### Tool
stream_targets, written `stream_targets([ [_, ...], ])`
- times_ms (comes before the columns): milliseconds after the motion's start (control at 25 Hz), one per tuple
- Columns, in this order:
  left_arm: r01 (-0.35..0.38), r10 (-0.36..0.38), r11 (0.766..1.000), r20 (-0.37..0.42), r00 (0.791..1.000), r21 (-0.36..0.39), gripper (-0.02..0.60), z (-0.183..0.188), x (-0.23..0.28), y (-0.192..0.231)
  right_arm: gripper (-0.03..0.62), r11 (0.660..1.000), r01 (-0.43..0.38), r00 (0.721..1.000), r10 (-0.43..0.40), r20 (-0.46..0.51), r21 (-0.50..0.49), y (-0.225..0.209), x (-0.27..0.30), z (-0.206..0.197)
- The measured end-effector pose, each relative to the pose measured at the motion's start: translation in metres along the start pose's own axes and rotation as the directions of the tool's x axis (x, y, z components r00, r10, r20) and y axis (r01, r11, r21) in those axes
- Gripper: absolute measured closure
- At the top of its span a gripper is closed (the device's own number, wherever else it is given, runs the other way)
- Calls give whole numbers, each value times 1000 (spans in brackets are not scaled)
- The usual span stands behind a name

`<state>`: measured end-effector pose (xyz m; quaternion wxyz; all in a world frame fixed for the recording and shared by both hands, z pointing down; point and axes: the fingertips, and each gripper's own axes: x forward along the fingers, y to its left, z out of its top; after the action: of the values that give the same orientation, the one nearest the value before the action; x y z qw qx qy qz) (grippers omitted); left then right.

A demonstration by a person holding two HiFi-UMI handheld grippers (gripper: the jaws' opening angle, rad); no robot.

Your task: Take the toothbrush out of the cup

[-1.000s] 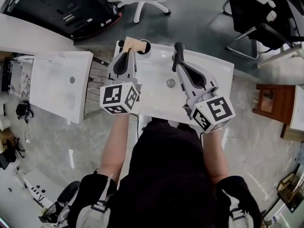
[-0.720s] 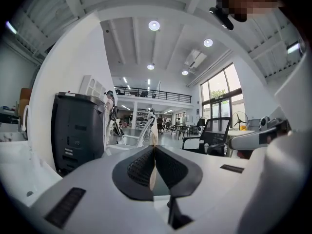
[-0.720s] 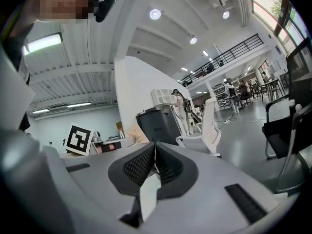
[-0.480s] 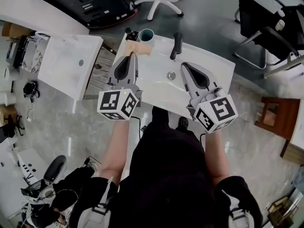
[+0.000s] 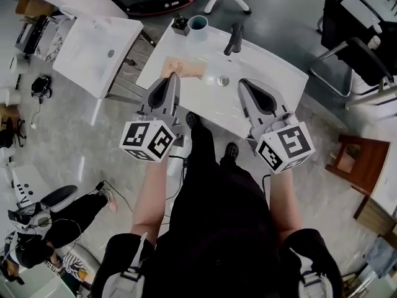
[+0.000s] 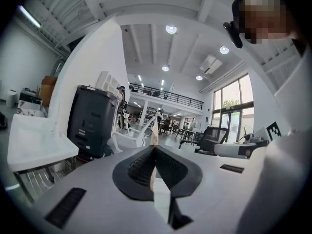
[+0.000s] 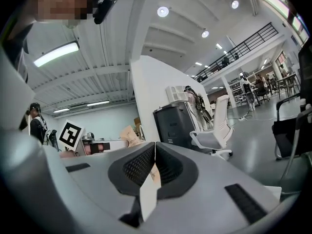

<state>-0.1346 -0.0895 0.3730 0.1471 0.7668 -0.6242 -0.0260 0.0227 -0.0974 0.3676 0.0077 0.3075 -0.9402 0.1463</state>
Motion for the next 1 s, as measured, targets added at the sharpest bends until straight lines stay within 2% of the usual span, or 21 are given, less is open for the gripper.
stream_targets([
  [320, 8, -2, 986, 41, 999, -167, 566, -7, -40, -5, 563, 997, -70, 998, 70, 5, -23, 24, -3, 2],
  [520, 16, -3, 971, 54, 999, -238, 566, -10, -54, 0, 563, 997, -73, 997, 73, -10, -22, 38, 2, 1],
  [760, 62, -51, 969, 51, 997, -240, 566, -7, -61, -7, 563, 998, -51, 999, 51, 1, -36, 47, 8, 3],
  [1000, 72, -65, 968, 39, 997, -239, 566, -13, -62, -10, 563, 999, -32, 999, 32, -14, -36, 55, 4, -4],
])
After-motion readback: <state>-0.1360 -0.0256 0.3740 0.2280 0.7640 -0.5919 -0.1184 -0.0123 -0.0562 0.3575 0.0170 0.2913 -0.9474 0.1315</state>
